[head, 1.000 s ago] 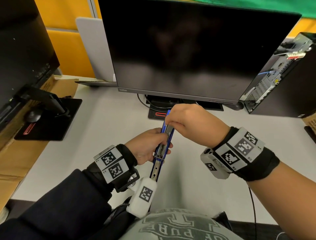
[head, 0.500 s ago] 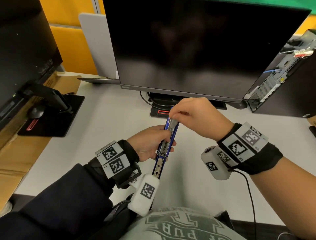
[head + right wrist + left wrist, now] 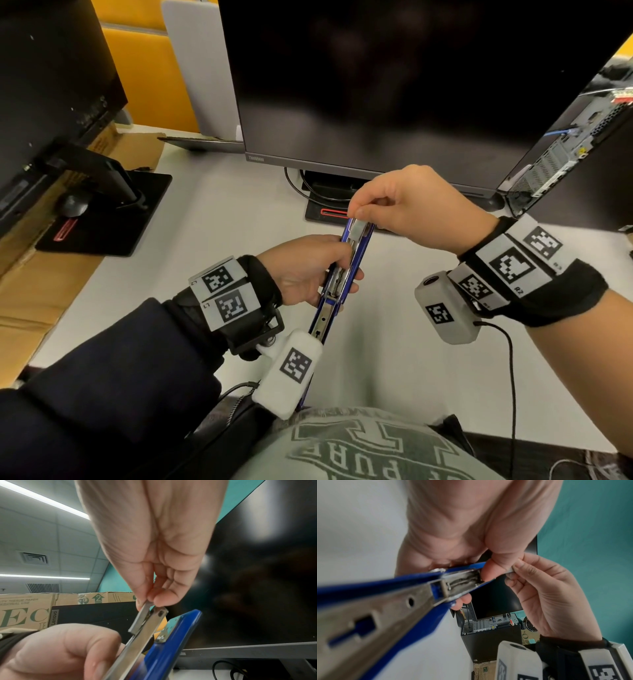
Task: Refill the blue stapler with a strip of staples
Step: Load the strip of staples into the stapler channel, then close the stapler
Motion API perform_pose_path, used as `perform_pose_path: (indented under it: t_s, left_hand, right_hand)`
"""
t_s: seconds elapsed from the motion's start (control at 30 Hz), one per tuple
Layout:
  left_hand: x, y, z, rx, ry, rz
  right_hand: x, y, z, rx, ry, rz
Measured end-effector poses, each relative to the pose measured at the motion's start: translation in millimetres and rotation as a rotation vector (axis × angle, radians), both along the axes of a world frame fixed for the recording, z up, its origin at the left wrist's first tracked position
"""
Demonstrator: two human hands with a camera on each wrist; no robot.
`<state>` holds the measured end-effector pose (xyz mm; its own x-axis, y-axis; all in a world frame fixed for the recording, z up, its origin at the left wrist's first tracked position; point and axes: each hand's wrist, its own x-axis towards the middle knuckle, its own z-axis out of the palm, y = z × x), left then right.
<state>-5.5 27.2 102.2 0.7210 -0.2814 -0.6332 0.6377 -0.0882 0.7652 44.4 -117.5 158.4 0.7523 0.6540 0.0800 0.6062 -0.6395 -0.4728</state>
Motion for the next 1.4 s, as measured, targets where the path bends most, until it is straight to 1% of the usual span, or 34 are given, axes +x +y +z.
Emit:
perform_pose_path:
  t_s: [0.3,0.43,0.5,0.57,0.63,0.73,0.8,0.87,1.03,1.1,1.17,1.3,1.37,1.4]
  left_hand:
    - [-0.5,-0.6,0.4,-0.006,0.001,-0.005]
    - [-1.6,-2.2,-1.6,-0.001,-0.003,0.000]
    - [-1.5,-1.6,-2.4,-0.006,-0.011,0.005]
    - [-1.2,-0.8,-2.5,-0.009,-0.020,0.007]
    - [-1.0,-1.0,-1.9,-0.002,-0.024,0.012]
    - [-1.1,-2.2,-1.3,0.004,-0.028,0.028]
    - [-1.6,-3.0,-1.1,0.003,-0.029,0.029]
    - [-2.1,-3.7,-2.3,0.004,-0.026,0.028]
    - [-2.5,-4.8,-4.8,-0.017,-0.025,0.000]
    - [-2.3,-1.9,-5.4,-0.017,-0.035,-0.053]
    - [-3.2,4.8,-5.5,0.029,-0.022,-0.172]
    - [-11.0,31.7,-8.9,0.277,0.019,-0.550]
    - [-18.2,47.2,-13.4,0.337,0.013,-0.632]
    - [-21.7,53.5,-17.2,0.308,-0.015,-0.613]
  right_hand:
    - [1.0,-1.6,0.4,-0.072,-0.065,0.046]
    - [-4.1,0.5,-7.7,-0.115,-0.238,0.127]
    - [-7.2,-0.3,-15.8,-0.090,-0.272,0.111]
    - [-11.0,-1.7,-24.3,-0.025,-0.257,0.032]
    - [-12.7,-2.7,-29.6,0.076,-0.157,-0.101]
    - [-8.8,-4.9,-32.8,0.204,0.107,-0.274]
    - [-6.1,-7.4,-33.7,0.309,0.311,-0.299]
    - [-6.4,-9.1,-35.0,0.403,0.437,-0.304]
    - [-8.8,-8.2,-39.5,0.518,0.553,-0.340]
    - [-9.4,-10.3,-41.1,0.553,0.558,-0.360]
    - [-9.4,-15.3,-43.5,0.591,0.552,-0.394]
    - [-5.3,-36.0,-50.1,0.708,0.584,-0.532]
    - [-2.8,-49.1,-58.2,0.766,0.601,-0.634]
    - [-2.9,-55.2,-63.0,0.781,0.606,-0.685]
